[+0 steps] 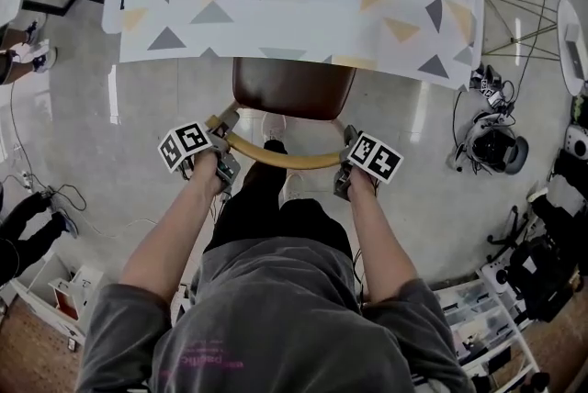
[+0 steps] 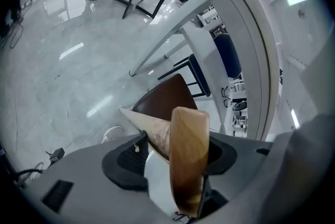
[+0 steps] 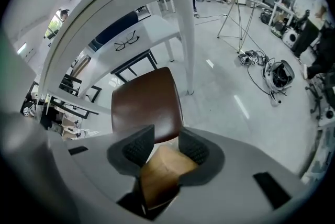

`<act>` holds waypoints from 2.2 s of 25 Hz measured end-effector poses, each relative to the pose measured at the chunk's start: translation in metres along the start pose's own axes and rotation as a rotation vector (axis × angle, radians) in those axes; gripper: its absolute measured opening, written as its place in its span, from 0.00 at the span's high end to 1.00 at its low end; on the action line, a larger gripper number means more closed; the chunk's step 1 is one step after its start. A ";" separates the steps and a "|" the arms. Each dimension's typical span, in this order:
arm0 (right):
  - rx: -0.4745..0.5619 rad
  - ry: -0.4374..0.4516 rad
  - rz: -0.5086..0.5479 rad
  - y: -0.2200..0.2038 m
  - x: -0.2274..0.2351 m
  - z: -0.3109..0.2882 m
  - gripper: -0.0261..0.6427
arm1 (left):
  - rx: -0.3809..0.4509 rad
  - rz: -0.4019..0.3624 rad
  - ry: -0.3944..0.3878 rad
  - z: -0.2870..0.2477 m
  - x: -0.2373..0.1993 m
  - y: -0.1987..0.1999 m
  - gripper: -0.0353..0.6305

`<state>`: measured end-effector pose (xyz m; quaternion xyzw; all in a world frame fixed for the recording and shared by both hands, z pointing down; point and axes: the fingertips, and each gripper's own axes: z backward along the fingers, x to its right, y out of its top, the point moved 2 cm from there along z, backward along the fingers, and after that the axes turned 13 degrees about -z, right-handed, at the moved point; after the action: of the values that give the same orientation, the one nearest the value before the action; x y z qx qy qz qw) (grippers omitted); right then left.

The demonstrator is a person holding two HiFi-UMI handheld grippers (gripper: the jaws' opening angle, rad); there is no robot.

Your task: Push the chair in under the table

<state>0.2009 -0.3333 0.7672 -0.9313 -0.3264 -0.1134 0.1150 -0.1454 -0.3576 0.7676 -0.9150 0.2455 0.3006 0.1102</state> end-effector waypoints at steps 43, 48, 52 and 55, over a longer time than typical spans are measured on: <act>0.171 0.169 -0.005 0.110 -0.067 0.014 0.68 | 0.124 -0.174 -0.072 -0.005 0.073 0.085 0.48; 0.252 0.251 0.042 0.109 -0.065 0.060 0.68 | 0.166 -0.286 -0.087 0.032 0.089 0.070 0.48; 0.277 0.342 0.100 0.094 -0.071 0.099 0.68 | 0.224 -0.369 -0.115 0.066 0.108 0.051 0.51; 0.297 0.415 0.150 0.080 -0.075 0.130 0.68 | 0.274 -0.438 -0.141 0.092 0.126 0.031 0.55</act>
<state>0.2121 -0.3999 0.6117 -0.8827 -0.2387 -0.2440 0.3229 -0.1194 -0.4001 0.6170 -0.8996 0.0719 0.2968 0.3121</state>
